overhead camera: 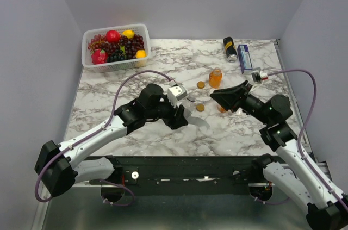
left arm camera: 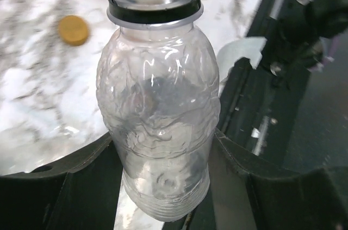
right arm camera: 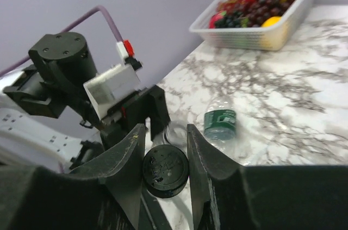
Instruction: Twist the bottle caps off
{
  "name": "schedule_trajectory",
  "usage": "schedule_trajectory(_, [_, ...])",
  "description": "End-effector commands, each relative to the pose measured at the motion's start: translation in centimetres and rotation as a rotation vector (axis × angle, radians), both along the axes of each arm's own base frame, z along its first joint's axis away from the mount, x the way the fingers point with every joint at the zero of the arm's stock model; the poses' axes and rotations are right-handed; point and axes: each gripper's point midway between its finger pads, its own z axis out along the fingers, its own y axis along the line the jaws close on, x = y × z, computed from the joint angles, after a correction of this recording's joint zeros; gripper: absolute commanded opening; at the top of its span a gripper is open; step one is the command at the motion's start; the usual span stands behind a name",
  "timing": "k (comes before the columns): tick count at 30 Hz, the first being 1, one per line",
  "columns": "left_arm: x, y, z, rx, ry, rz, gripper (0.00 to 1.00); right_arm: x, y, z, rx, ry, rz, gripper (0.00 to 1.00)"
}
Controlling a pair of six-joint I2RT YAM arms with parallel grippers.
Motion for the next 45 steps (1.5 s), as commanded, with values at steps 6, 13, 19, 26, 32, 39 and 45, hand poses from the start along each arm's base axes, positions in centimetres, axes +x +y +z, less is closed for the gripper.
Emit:
schedule_trajectory(6, [7.1, 6.8, 3.7, 0.019, -0.216, 0.460, 0.32, 1.1, -3.3, -10.8, -0.180, 0.162, -0.260, 0.25])
schedule_trajectory(13, [7.6, 7.6, 3.4, 0.057, -0.244, 0.487, 0.32, 0.7, -1.4, -16.9, -0.348, 0.215, -0.339, 0.24])
schedule_trajectory(19, [7.5, 7.0, 3.0, 0.058, -0.233, 0.456, 0.32, 0.4, -1.6, -22.2, -0.423, 0.267, -0.429, 0.24])
schedule_trajectory(26, [7.4, 6.6, 2.2, 0.074, -0.210, 0.435, 0.32, 0.6, -0.8, -25.9, -0.498, 0.286, -0.475, 0.24])
schedule_trajectory(32, [7.3, 6.4, 1.9, 0.081, -0.200, 0.422, 0.32, 1.2, 0.8, -26.6, -0.487, 0.257, -0.484, 0.25])
schedule_trajectory(39, [7.2, 6.2, 1.7, 0.084, -0.192, 0.406, 0.32, 2.0, 1.0, -29.2, -0.565, 0.288, -0.550, 0.28])
schedule_trajectory(45, [7.1, 6.1, 1.8, 0.082, -0.191, 0.397, 0.32, 1.7, 0.0, -30.6, -0.609, 0.327, -0.607, 0.34])
